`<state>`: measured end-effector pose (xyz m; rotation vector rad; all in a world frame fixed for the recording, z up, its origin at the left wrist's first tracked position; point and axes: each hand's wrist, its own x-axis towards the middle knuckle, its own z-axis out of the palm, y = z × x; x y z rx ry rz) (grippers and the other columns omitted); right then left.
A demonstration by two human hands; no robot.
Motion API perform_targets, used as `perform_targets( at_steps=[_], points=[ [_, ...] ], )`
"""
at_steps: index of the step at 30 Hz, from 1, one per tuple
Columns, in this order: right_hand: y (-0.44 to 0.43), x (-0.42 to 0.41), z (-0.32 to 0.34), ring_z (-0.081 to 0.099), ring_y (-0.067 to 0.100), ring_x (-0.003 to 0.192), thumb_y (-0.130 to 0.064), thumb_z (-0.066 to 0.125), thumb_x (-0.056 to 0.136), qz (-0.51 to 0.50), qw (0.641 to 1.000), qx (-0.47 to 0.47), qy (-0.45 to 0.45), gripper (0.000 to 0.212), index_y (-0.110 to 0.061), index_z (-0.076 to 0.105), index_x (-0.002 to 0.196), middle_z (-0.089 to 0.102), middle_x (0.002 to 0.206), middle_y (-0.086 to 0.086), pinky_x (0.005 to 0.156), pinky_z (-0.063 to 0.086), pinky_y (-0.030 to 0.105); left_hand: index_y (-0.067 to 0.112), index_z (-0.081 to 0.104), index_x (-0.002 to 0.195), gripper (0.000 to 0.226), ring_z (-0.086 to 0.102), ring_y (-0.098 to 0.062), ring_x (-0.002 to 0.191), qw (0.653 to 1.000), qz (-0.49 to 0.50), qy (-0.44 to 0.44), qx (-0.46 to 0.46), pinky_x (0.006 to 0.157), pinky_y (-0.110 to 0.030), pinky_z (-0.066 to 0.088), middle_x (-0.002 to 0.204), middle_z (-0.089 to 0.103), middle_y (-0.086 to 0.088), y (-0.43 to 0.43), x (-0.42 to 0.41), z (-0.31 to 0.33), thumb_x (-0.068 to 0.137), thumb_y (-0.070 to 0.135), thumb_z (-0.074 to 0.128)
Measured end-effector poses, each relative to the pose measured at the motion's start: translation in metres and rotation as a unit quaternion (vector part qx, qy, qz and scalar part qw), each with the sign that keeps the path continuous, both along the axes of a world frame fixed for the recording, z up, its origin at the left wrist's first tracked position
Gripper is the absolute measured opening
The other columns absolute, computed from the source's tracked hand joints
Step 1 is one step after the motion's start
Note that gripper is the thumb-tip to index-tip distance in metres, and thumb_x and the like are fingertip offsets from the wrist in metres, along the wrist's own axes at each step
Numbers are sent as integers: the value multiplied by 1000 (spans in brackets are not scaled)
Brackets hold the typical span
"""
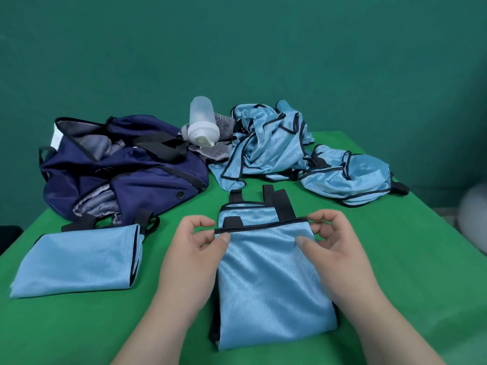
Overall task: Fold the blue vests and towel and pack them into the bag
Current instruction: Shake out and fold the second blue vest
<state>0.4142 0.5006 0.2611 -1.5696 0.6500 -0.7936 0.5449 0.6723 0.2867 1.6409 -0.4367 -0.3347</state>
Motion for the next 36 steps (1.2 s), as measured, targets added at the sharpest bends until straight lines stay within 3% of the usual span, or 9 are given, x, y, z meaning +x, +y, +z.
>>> perform_targets(
  at_steps=[4, 9, 13, 16, 21, 25, 28, 31, 36],
  points=[
    [-9, 13, 12, 44, 9, 63, -13, 72, 86, -16, 1000, -11, 14, 36, -45, 56, 92, 56, 89, -11, 55, 37, 33, 30, 52, 100, 19, 42, -7, 50, 999, -10, -40, 20, 61, -32, 35, 68, 63, 11, -14, 16, 13, 91, 25, 68],
    [-27, 42, 21, 39, 9, 53, -17, 69, 89, -22, 997, -46, 64, 29, -38, 51, 100, 57, 96, -7, 46, 34, 21, 29, 51, 100, 19, 43, -6, 51, 995, -6, -82, 60, 58, -30, 36, 74, 66, 11, -40, 46, 19, 92, 26, 67],
    [-42, 68, 11, 49, 10, 63, -20, 65, 92, -18, 987, -84, 136, 28, -35, 49, 108, 56, 101, -9, 57, 41, 27, 29, 51, 97, 16, 46, -12, 59, 988, -5, -95, 122, 57, -28, 35, 86, 68, -5, -60, 70, 6, 93, 28, 66],
    [-49, 77, -1, 54, 4, 73, -20, 63, 93, -14, 973, -127, 191, 33, -33, 47, 119, 54, 105, -16, 60, 41, 23, 31, 50, 96, 15, 53, -12, 64, 978, -14, -108, 180, 55, -25, 37, 89, 66, 1, -72, 82, -11, 94, 30, 65],
    [-54, 77, -15, 53, -3, 84, -27, 65, 93, -45, 955, -198, 215, 37, -36, 46, 124, 49, 117, -18, 65, 39, 20, 31, 53, 90, 14, 54, -5, 68, 970, 15, -171, 173, 55, -14, 39, 73, 61, 7, -75, 83, -36, 92, 26, 65],
    [-56, 75, -20, 52, -2, 77, -24, 69, 90, -76, 954, -213, 195, 31, -34, 51, 114, 39, 116, -16, 61, 42, 17, 34, 53, 97, 15, 52, -10, 67, 968, 36, -184, 169, 56, -22, 39, 79, 57, 2, -77, 86, -43, 92, 27, 65],
    [-57, 71, -20, 51, -6, 83, -20, 72, 88, -64, 964, -223, 133, 22, -36, 60, 96, 43, 116, -19, 65, 39, 14, 35, 55, 100, 20, 50, -4, 86, 956, 52, -252, 138, 74, -22, 43, 101, 47, 13, -73, 87, -44, 92, 19, 66],
    [-56, 65, -19, 45, -6, 117, -19, 72, 87, -1, 957, -261, 129, 23, -41, 67, 91, 50, 119, -27, 92, 37, 17, 31, 64, 96, 9, 48, -7, 101, 924, -17, -358, 131, 89, -22, 39, 102, 51, 18, -66, 84, -45, 91, 23, 64],
    [-58, 64, -20, 30, -6, 138, -27, 70, 89, 120, 927, -291, 203, 39, -37, 64, 127, 41, 145, -27, 116, 24, 23, 40, 57, 131, 42, 22, 5, 141, 869, -187, -387, 246, 118, -29, 21, 142, 38, 30, -63, 85, -49, 91, 54, 53]
  ],
)
